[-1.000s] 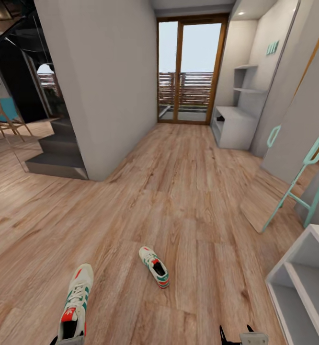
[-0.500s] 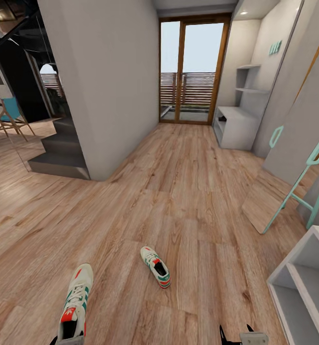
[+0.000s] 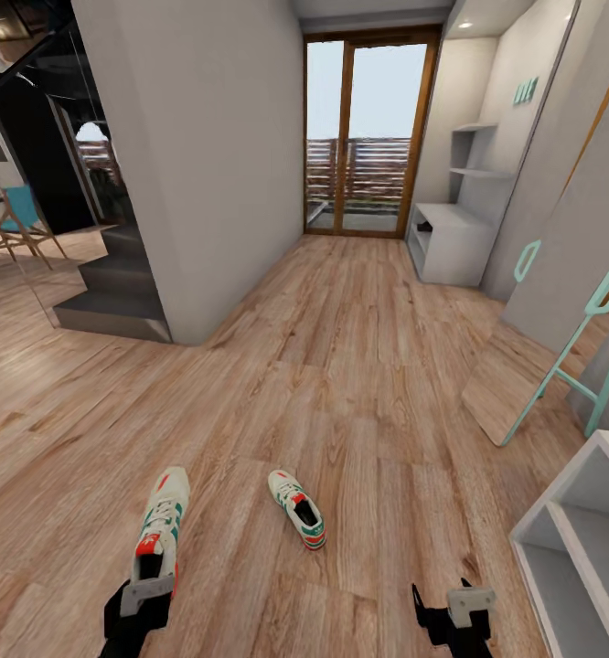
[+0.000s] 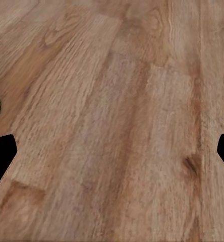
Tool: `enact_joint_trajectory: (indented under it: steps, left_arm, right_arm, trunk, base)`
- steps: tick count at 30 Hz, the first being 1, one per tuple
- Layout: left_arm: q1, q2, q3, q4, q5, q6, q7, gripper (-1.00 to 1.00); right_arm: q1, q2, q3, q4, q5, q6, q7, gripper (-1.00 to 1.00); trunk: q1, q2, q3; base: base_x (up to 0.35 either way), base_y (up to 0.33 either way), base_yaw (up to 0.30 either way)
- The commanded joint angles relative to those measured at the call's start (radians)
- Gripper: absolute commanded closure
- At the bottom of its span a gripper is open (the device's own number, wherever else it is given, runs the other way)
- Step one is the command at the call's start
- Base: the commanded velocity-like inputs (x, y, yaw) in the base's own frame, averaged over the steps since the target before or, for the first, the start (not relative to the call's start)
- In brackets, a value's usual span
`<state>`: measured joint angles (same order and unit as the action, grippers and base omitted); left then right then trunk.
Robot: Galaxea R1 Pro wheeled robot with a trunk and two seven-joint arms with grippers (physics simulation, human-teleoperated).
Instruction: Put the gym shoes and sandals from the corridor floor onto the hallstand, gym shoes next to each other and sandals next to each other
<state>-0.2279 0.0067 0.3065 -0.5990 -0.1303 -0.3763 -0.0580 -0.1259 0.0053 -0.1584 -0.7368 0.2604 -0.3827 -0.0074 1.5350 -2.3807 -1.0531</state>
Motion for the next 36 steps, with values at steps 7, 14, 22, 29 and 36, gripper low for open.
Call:
enact_joint_trajectory:
  steps: [7, 14, 22, 29, 36]
  left_arm:
    - [-0.2, 0.004, 0.008, -0.011, -0.008, 0.206, -0.119, 1.0]
    - [-0.285, 0.003, 0.007, -0.029, -0.012, 0.32, -0.206, 1.0]
    - [-0.286, 0.004, 0.003, -0.172, -0.011, 0.352, -0.234, 1.0]
    - [-0.286, 0.003, 0.003, -0.176, -0.011, 0.355, -0.235, 1.0]
    - [-0.286, 0.003, 0.003, -0.177, -0.011, 0.355, -0.236, 1.0]
  right_arm:
    - [-0.141, 0.016, 0.241, -0.141, 0.013, 0.395, -0.001, -1.0]
    - [-0.244, 0.093, 0.292, -0.159, 0.013, 0.523, 0.0, -1.0]
    - [-0.257, 0.107, 0.301, -0.151, 0.013, 0.538, -0.002, -1.0]
    - [-0.256, 0.107, 0.301, -0.119, 0.012, 0.538, -0.003, -1.0]
    - [-0.256, 0.107, 0.301, -0.115, 0.012, 0.538, -0.004, -1.0]
  trunk:
    - [0.0, 0.0, -0.001]
    - [0.0, 0.0, -0.001]
    - [0.0, 0.0, -0.001]
    - [0.0, 0.0, -0.001]
    - [0.0, 0.0, -0.007]
  base:
    - [0.0, 0.0, 0.0]
    - [0.0, 0.0, 0.0]
    - [0.176, 0.0, 0.0]
    - [0.257, 0.0, 0.0]
    - [0.039, 0.0, 0.094]
